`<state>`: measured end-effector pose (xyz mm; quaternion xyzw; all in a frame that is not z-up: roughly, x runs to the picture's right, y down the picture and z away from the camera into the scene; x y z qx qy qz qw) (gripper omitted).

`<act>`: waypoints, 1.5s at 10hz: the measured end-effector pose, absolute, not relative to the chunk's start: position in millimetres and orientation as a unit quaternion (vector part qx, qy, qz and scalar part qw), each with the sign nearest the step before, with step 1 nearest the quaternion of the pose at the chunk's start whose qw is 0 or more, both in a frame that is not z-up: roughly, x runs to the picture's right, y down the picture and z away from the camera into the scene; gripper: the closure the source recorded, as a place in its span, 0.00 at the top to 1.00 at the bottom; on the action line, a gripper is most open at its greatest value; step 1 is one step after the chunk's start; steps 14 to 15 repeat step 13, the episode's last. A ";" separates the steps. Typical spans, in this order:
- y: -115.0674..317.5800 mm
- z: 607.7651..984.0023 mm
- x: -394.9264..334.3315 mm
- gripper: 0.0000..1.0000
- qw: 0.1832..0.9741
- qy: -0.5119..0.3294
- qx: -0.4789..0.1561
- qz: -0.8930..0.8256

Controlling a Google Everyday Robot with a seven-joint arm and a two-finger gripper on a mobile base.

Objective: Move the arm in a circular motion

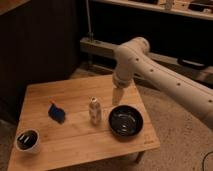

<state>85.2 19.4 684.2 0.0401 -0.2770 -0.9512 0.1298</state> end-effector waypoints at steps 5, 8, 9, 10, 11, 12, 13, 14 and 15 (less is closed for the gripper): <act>92.8 594.2 114.4 0.80 0.148 -0.278 0.025 -0.949; 125.0 551.9 63.7 0.80 0.114 -0.277 0.063 -0.952; 127.4 547.3 46.0 0.80 0.101 -0.277 0.075 -0.953; 127.8 543.2 23.7 0.80 0.085 -0.277 0.090 -0.953; 126.9 540.2 -6.0 0.80 0.064 -0.279 0.112 -0.951; 126.3 539.0 -26.8 0.80 0.050 -0.283 0.130 -0.949; 126.0 537.7 -36.7 0.80 0.043 -0.285 0.138 -0.948; 126.0 537.7 -36.7 0.80 0.043 -0.285 0.138 -0.948; 126.0 537.7 -36.7 0.80 0.043 -0.285 0.138 -0.948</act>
